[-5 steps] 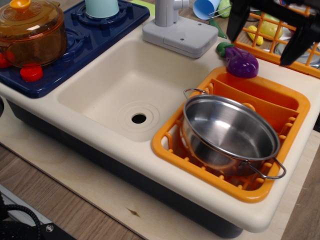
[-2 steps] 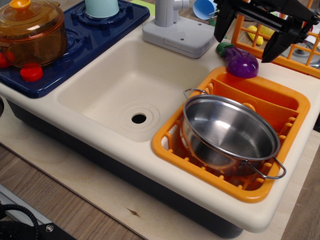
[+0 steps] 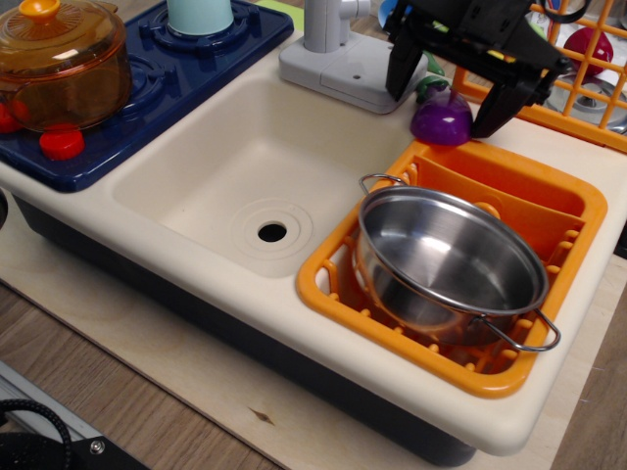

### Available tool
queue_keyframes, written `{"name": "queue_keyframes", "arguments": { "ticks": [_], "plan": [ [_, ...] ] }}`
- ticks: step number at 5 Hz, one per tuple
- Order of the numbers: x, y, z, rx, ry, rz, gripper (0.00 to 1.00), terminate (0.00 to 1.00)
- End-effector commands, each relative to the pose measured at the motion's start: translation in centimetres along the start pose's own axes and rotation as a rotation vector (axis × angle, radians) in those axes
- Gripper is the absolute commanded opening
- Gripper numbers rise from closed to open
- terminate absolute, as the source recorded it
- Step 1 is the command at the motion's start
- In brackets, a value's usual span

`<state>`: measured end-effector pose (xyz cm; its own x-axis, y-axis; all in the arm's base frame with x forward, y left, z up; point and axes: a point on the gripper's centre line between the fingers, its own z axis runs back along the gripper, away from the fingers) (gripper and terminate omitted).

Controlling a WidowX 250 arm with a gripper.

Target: Put eggplant into pan

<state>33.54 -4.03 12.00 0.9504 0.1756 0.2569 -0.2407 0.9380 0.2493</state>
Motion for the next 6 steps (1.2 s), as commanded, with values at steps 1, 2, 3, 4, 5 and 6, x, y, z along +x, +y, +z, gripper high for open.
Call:
{"name": "queue_keyframes", "arguments": {
  "ticks": [1, 2, 3, 4, 5, 6],
  "plan": [
    [0.1, -0.1, -0.3, -0.035, -0.069, 0.047, 1.00, 0.00],
    [-0.1, -0.2, -0.9, -0.067, -0.059, 0.043, 0.00, 0.00],
    [0.2, 0.1, -0.2, -0.045, -0.052, 0.044, 0.00, 0.00],
    [1.0, 0.7, 1.7, -0.017, -0.026, 0.022, 0.00, 0.00],
    [1.6, 0.8, 3.4, 0.020, -0.023, 0.006, 0.00, 0.00],
    [1.0, 0.2, 5.6, 0.029, 0.015, 0.046, 0.00, 0.00]
  ]
}}
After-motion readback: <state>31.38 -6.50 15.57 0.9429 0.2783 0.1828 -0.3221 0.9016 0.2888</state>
